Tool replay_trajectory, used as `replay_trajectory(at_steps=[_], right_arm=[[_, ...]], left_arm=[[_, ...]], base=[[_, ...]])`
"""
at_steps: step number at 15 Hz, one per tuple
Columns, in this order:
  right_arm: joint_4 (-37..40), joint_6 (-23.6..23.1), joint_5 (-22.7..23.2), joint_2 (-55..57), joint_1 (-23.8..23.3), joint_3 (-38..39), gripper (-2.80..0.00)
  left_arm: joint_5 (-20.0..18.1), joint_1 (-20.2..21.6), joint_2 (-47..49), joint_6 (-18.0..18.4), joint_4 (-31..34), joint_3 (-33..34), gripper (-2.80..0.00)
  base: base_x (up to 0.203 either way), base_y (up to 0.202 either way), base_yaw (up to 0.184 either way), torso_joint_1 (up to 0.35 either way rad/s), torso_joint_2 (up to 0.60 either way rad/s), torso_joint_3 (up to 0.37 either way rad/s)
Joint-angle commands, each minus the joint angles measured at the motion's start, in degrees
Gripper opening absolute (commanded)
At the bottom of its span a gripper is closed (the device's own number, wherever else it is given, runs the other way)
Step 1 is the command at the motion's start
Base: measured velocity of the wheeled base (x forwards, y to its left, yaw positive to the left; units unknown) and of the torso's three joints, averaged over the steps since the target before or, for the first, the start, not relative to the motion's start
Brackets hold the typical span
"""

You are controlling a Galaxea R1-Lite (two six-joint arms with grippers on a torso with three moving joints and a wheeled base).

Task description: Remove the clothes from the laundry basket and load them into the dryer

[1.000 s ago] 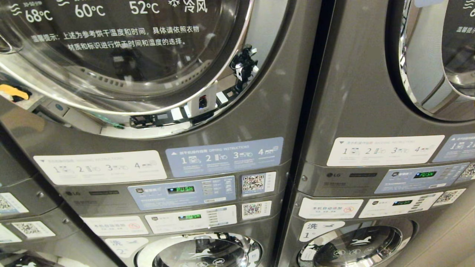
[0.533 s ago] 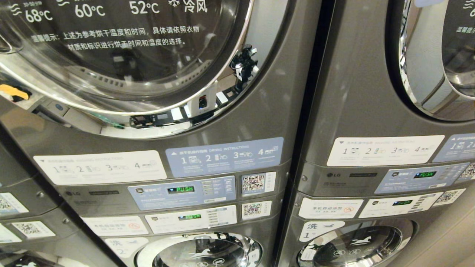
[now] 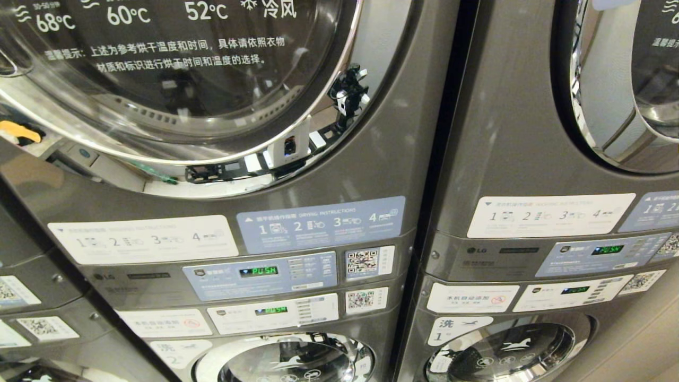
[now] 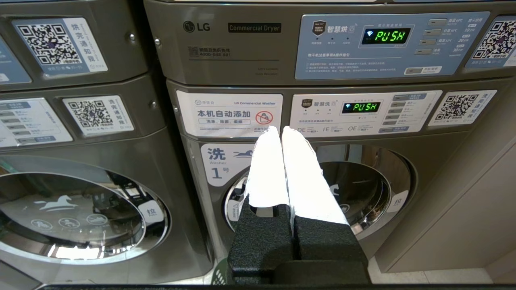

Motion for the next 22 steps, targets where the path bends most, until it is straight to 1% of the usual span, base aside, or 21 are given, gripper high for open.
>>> replay_trajectory(at_steps=[1,22], right_arm=[[0.0,0.0,0.0,0.0,0.0,0.0,-2.80],[0.0,0.0,0.0,0.0,0.0,0.0,-2.80]], left_arm=[[0.0,0.0,0.0,0.0,0.0,0.1,-2.80],[0.0,0.0,0.0,0.0,0.0,0.1,-2.80]], base=[[0.000,0.000,0.000,0.000,0.00,0.000],[0.000,0.000,0.000,0.000,0.00,0.000]])
